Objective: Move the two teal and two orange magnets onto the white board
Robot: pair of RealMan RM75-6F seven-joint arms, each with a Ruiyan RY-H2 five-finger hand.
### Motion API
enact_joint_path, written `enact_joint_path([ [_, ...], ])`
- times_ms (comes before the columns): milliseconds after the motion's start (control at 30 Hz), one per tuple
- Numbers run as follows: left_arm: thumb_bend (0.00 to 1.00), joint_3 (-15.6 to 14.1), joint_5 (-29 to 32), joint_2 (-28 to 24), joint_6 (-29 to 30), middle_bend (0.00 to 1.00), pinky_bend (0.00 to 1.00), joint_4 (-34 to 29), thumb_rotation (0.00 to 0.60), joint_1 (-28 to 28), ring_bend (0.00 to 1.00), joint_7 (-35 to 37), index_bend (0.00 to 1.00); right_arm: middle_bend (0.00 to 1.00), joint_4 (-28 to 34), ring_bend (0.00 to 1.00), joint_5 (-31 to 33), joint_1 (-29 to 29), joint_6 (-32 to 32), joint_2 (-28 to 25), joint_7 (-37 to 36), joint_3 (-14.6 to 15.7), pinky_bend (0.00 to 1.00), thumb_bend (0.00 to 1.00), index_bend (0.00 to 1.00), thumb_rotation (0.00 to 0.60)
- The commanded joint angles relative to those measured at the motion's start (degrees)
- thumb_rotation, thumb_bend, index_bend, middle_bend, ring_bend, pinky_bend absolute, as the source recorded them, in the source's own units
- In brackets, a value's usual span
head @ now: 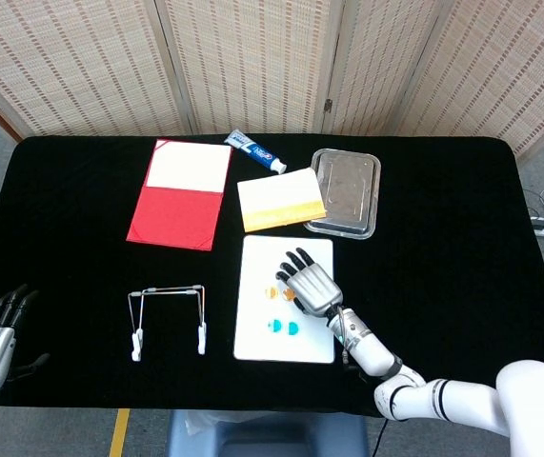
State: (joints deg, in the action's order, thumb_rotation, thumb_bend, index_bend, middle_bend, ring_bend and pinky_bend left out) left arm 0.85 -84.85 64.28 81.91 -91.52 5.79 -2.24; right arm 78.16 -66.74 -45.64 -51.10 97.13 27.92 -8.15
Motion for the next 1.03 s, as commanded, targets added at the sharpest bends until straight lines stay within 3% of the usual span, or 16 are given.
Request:
enact_joint_path([
  [33, 0.21, 0.1, 0.0, -0.1, 0.0, 0.01, 0.0, 0.0, 0.6, 0.0, 0.05, 0.1, 0.03, 0.21, 2.9, 0.05, -1.7, 1.7, -3.6, -2.6, -1.1, -0.1, 0.0, 0.46, 0.28, 0.6],
  [267, 0.21, 0.4, 0.1, 0.0, 0.0, 0.01, 0.0, -0.2, 0.6, 0.3, 0.05, 0.1, 0.03, 0.18, 11.6, 0.05, -4.2, 9.2, -14.2, -13.7, -2.9, 1.0, 0.0, 0.46, 0.24, 0.6],
  [600, 0.21, 2.0, 0.8, 0.9, 2.0, 0.01, 0.0, -2.2, 0.6, 0.3, 0.06, -3.7, 0.03, 0.03, 18.8, 0.0, -11.4, 23.1, -29.2, -27.3, -11.9, 7.0, 0.0, 0.47, 0.06, 0.6],
  [800, 0.22, 2.2, 1.3, 0.8, 2.7, 0.01, 0.0, -4.0, 0.6, 0.0, 0.06, -5.3, 0.03, 0.01, 16.8, 0.0, -16.8, 30.4, -36.3, -29.5, -19.6, 10.8, 0.0, 0.46, 0.04, 0.6],
  [1033, 0.22, 2.3, 0.1, 1.5, 4.4, 0.01, 0.0, -5.1, 0.6, -0.3, 0.06, -6.4, 0.03, 0.01, 14.3, 0.0, -20.1, 35.6, -40.9, -28.9, -24.2, 12.4, 0.0, 0.47, 0.04, 0.6],
])
